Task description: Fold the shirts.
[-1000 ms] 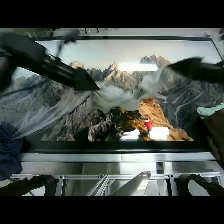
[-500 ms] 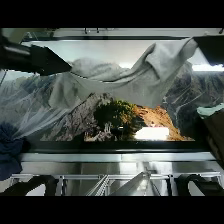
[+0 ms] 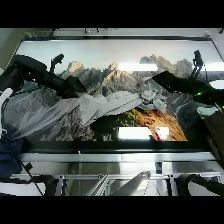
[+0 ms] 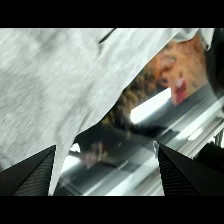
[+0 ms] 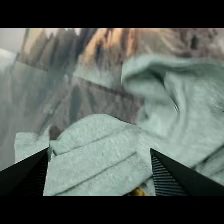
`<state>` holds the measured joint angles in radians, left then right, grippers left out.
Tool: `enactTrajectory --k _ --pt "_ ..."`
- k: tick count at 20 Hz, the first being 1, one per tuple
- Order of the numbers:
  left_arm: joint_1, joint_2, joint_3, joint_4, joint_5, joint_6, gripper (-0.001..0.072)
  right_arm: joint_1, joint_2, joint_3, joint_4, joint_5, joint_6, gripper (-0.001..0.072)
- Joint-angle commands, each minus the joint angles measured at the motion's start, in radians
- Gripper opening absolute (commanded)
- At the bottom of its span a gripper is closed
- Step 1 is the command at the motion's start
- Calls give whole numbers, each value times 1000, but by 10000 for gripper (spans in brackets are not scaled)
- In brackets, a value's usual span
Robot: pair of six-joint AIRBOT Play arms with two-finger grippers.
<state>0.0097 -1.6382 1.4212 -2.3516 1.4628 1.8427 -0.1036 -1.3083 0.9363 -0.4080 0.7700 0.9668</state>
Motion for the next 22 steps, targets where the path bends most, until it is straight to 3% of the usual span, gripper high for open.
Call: enactTrajectory --k 1,6,11,14,15,17,18,22 --pt "37 -64 -25 3 132 0 699 -121 -46 -3 -40 108 0 714" --pt "57 41 -291 19 11 2 699 -296 -68 -4 -167 253 85 710" --pt "2 53 -452 20 -121 3 699 -254 -132 -4 -175 285 85 710" --pt "-70 8 -427 22 -173 27 669 -205 -166 -4 -172 262 85 709" --pt "-92 -15 -399 23 -170 27 535 -198 -176 -4 -172 259 93 709" --pt "-121 -48 -340 24 -168 27 77 -201 -184 -4 -175 254 100 709" --pt "-130 -58 -315 24 -169 30 8 -205 -185 -4 -185 239 100 709" --pt "-128 -60 -238 22 -83 34 14 -206 -195 -3 -241 196 100 710"
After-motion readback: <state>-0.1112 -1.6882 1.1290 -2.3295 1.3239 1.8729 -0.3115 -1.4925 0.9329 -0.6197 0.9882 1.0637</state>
